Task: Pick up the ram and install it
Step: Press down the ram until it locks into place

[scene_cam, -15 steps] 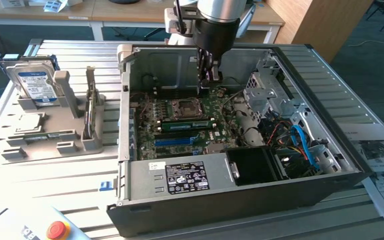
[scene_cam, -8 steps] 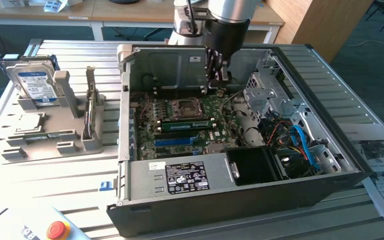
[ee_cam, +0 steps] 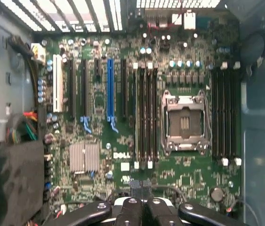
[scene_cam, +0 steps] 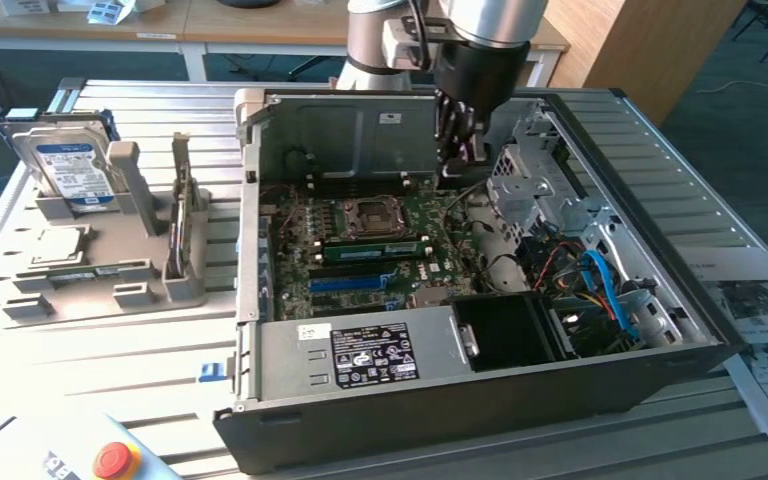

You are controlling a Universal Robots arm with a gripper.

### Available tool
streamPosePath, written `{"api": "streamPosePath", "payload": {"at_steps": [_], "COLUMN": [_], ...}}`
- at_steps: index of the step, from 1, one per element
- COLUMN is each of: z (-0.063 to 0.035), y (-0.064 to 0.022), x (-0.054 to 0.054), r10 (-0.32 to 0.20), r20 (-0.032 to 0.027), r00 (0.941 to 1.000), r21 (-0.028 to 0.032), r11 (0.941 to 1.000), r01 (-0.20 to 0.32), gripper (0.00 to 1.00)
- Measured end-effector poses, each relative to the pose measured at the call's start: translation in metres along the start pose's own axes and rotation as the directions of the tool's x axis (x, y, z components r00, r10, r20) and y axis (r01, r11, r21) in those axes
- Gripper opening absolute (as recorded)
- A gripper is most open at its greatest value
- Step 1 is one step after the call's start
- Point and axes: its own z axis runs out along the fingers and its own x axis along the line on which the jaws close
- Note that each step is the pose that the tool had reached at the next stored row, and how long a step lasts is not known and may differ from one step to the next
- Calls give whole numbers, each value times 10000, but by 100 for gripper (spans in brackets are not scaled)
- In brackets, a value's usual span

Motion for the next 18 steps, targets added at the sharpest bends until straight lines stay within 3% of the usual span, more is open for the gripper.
{"api": "streamPosePath", "payload": {"at_steps": [6, 18], "z": [23, 241], "y": [0, -2], "x": [1, 2], "r10": [2, 1], "r20": [-1, 0], "r00": [10000, 10000], "r21": [-1, 0], "r11": [10000, 10000], "r01": [-2, -1], "gripper": [10, 10]}}
